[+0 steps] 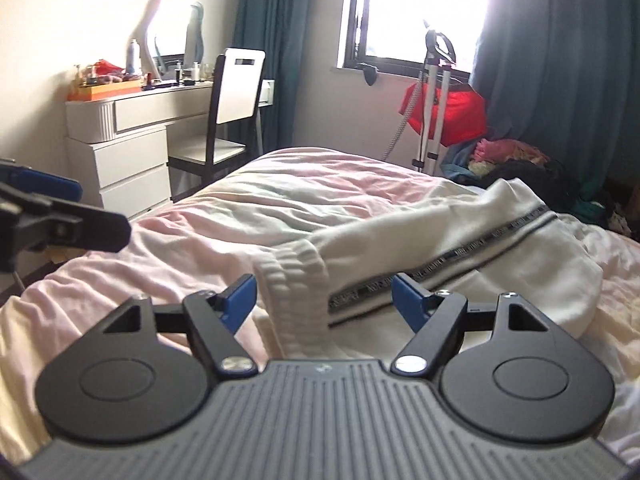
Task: Fold clothes
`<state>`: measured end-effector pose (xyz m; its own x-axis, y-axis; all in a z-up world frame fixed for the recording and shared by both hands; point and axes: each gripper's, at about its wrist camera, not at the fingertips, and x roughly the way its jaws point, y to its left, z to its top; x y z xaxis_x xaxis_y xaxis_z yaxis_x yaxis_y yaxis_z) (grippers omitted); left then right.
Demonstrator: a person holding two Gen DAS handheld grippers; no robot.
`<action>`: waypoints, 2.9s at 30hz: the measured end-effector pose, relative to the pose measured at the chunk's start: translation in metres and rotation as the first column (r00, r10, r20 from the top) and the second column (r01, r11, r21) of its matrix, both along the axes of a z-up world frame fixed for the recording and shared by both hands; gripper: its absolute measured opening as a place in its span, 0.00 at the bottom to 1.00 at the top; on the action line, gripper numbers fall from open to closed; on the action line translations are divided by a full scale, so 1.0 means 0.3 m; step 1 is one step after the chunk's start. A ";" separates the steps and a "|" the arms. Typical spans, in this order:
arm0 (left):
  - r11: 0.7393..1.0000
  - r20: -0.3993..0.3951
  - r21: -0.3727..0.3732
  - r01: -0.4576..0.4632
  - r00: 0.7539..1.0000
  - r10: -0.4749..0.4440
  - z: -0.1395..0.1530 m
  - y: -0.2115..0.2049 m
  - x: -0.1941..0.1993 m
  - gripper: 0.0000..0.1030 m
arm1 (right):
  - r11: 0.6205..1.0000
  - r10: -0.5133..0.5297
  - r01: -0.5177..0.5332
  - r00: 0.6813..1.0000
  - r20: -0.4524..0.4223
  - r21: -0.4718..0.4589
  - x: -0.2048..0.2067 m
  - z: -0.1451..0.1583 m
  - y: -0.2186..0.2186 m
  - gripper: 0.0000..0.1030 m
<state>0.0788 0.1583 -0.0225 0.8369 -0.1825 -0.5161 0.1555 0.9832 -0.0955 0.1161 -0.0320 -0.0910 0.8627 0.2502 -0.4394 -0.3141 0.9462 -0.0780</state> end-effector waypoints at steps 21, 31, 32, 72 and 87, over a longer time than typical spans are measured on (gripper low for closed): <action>0.986 -0.047 -0.045 -0.158 0.987 0.156 0.004 0.054 0.002 0.95 | 0.948 -0.250 0.252 0.968 0.038 -0.193 0.061 0.081 0.012 0.12; 0.998 -0.033 -0.001 -0.066 0.997 0.066 -0.004 -0.083 -0.030 0.95 | 0.807 -0.585 0.588 0.809 -0.057 0.065 -0.271 0.080 -0.594 0.12; 0.999 -0.031 0.003 -0.044 0.999 0.044 -0.007 -0.105 -0.035 0.95 | 0.781 -0.602 0.616 0.786 -0.140 0.099 -0.289 0.027 -0.652 0.12; 0.898 -0.253 -0.441 -0.010 0.961 -0.114 -0.424 -0.326 0.231 0.38 | 0.559 -0.153 0.427 0.896 -0.418 0.711 -0.263 -0.282 -0.970 0.65; 0.880 -0.162 -0.464 -0.098 0.986 0.025 -0.172 -0.181 0.328 0.18 | 0.502 -0.046 0.389 0.904 -0.426 0.772 -0.334 -0.299 -0.684 0.40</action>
<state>0.1773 0.1040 -0.0740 0.7758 -0.3848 -0.5002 0.0443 0.8239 -0.5650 0.0160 -0.2373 -0.1807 0.7985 0.4656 -0.3815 0.0705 0.5571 0.8275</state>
